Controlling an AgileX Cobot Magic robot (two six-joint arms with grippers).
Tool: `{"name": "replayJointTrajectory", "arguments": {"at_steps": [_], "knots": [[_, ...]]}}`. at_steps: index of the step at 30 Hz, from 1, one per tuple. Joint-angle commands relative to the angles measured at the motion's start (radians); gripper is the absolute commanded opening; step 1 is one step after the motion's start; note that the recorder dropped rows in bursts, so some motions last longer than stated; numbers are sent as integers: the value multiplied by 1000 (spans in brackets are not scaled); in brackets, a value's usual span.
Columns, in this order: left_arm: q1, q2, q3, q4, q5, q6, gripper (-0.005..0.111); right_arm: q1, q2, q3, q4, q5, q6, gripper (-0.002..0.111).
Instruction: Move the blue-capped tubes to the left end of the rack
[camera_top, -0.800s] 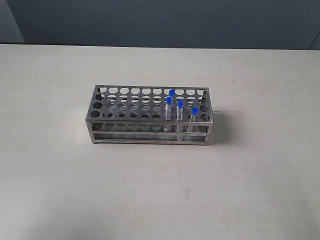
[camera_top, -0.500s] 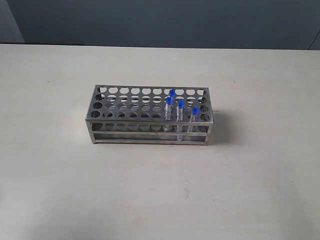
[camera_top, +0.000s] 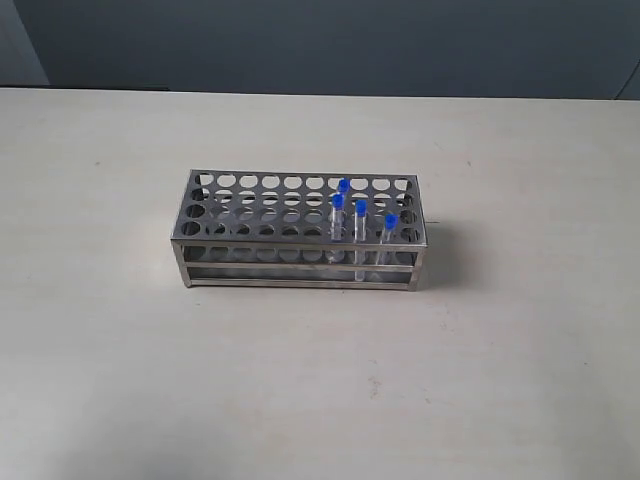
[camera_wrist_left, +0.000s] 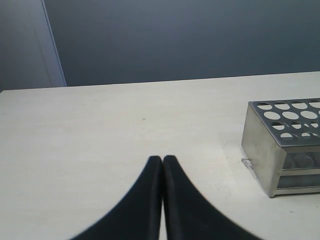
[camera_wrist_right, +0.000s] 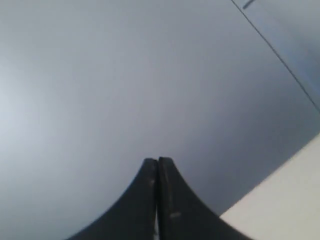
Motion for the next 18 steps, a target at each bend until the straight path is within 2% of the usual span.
{"name": "replayJointTrajectory", "arguments": {"at_steps": [1, 2, 3, 7, 9, 11, 13, 16, 18], "knots": [[-4, -5, -3, 3, -3, 0, 1, -1, 110, -221, -436, -99, -4, 0], [-4, -5, -3, 3, -3, 0, 1, -1, 158, -272, -493, -99, -4, 0], [-4, -5, -3, 3, -3, 0, 1, -1, 296, -371, -618, -119, -4, 0], [-4, -5, -3, 3, -3, 0, 1, -1, 707, -620, -919, -242, 78, 0], [-4, -5, -3, 3, -3, 0, 1, -1, 856, -644, -1100, -283, 254, 0], [-4, -5, -3, 3, -3, 0, 1, -1, 955, -559, -1295, -400, 434, 0], [-4, -5, -3, 3, -3, 0, 1, 20, 1027, -403, -1253, -507, 432, -1], [-4, -5, -3, 3, -3, 0, 1, 115, 1094, -189, -989, -573, 163, -1], [-4, -5, -3, 3, -3, 0, 1, 160, 1118, -145, -981, -597, 96, -1]]}}
